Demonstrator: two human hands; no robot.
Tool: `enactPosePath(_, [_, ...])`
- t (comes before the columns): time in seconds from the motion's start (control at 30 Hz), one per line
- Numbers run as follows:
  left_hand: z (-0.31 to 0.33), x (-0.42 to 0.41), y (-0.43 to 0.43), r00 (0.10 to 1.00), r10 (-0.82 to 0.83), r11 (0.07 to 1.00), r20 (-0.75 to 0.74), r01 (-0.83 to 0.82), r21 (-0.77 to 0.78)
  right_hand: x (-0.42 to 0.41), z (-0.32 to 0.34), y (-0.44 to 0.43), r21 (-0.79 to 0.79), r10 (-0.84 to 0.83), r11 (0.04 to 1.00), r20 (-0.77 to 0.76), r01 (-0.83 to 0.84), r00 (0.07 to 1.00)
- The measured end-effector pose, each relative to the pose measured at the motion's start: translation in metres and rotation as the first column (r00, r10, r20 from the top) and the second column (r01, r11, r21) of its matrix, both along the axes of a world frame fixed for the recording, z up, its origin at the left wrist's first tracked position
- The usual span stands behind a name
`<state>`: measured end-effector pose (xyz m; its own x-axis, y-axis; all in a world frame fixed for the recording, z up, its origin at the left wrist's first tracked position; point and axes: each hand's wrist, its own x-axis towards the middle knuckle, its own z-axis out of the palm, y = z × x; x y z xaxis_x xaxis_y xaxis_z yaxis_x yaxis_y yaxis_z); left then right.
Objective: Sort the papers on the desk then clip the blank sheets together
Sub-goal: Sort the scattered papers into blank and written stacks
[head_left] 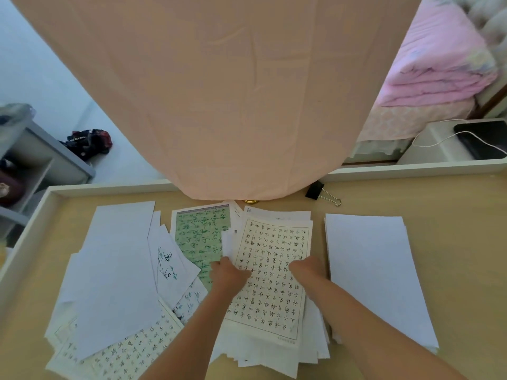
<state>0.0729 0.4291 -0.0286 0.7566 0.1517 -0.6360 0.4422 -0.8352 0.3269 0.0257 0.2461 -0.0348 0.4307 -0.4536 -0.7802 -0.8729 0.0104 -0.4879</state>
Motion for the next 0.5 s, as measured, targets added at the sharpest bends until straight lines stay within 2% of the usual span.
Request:
enactPosePath(0.07, [0.001, -0.007, 0.0, 0.998, 0.062, 0.998, 0.012, -0.062, -0.006, -0.002, 0.003, -0.003, 0.011, 0.092, 0.996, -0.037, -0.092, 0.995])
enactPosePath(0.17, [-0.002, -0.015, 0.001, 0.988, 0.153, 0.988, 0.023, -0.153, -0.005, -0.008, 0.002, -0.001, -0.124, 0.232, 0.965, -0.024, -0.233, 0.972])
enactPosePath(0.23, [-0.003, -0.017, 0.002, 0.989, 0.142, 0.99, 0.042, -0.142, -0.002, -0.012, 0.001, 0.004, -0.052, 0.22, 0.975, 0.099, -0.216, 0.97])
enactPosePath(0.33, [-0.006, -0.019, 0.005, 0.993, 0.094, 0.995, 0.069, -0.096, 0.022, -0.015, 0.003, 0.009, 0.04, 0.181, 0.98, 0.193, -0.193, 0.964])
enactPosePath(0.43, [-0.007, -0.022, 0.011, 0.993, 0.092, 0.996, 0.067, -0.093, 0.001, -0.018, -0.003, 0.004, 0.116, 0.204, 0.967, 0.189, -0.228, 0.96])
enactPosePath(0.5, [-0.005, -0.026, 0.013, 0.991, 0.11, 0.993, 0.072, -0.107, -0.045, -0.023, -0.006, -0.002, 0.098, 0.273, 0.951, 0.181, -0.294, 0.945])
